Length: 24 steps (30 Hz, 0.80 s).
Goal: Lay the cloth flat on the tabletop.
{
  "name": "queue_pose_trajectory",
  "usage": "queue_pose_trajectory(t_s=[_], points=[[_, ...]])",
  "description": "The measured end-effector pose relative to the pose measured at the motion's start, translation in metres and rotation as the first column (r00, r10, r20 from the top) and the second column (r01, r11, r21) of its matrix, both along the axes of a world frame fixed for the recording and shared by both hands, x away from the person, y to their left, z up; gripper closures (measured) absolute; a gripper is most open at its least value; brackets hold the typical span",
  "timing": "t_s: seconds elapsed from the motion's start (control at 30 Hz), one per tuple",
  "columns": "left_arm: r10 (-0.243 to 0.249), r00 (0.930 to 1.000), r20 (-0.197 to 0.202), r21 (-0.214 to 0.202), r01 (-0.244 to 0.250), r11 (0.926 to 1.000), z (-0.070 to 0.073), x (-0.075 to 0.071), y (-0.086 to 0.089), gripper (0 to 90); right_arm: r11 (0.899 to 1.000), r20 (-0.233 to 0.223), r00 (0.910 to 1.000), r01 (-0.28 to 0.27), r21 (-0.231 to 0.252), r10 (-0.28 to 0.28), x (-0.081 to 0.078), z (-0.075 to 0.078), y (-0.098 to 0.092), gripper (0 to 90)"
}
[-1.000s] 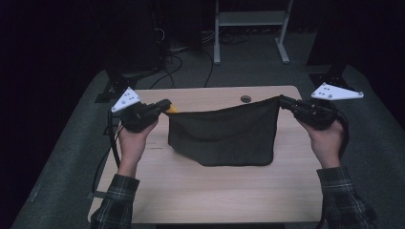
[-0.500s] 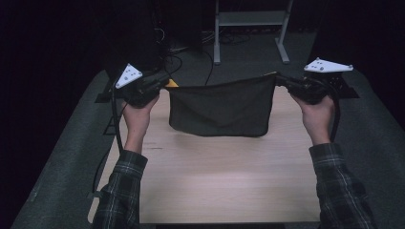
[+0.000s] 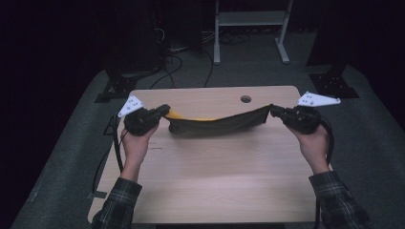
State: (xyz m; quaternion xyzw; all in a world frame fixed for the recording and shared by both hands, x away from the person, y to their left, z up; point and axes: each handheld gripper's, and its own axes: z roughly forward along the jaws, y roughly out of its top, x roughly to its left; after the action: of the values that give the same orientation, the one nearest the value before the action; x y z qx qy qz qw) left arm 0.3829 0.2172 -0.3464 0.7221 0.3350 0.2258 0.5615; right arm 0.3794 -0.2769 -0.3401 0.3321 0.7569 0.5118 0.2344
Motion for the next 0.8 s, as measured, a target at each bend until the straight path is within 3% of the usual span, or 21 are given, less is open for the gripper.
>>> queue_pose_trajectory(t_s=[0.3, 0.47, 0.63, 0.8], points=[[-0.014, 0.9960, -0.088, 0.030, 0.017, 0.9994, -0.036, -0.025, 0.005, 84.4, 0.997, -0.076, 0.9956, -0.059, -0.058, 0.055, -0.034, -0.032, 0.000, 82.1], [-0.014, 0.9890, -0.147, 0.054, 0.023, 0.9983, -0.054, -0.036, 0.009, 84.2, 0.993, -0.126, 0.9888, -0.090, -0.075, 0.080, -0.045, -0.048, 0.000, 82.0], [-0.027, 0.9836, -0.178, 0.078, 0.042, 0.9961, -0.061, -0.048, 0.011, 84.2, 0.987, -0.167, 0.9792, -0.132, -0.090, 0.116, -0.060, -0.063, 0.001, 81.9], [-0.042, 0.9814, -0.188, 0.081, 0.058, 0.9951, -0.062, -0.065, 0.013, 84.2, 0.982, -0.168, 0.9745, -0.165, -0.088, 0.148, -0.077, -0.066, -0.002, 81.9]])
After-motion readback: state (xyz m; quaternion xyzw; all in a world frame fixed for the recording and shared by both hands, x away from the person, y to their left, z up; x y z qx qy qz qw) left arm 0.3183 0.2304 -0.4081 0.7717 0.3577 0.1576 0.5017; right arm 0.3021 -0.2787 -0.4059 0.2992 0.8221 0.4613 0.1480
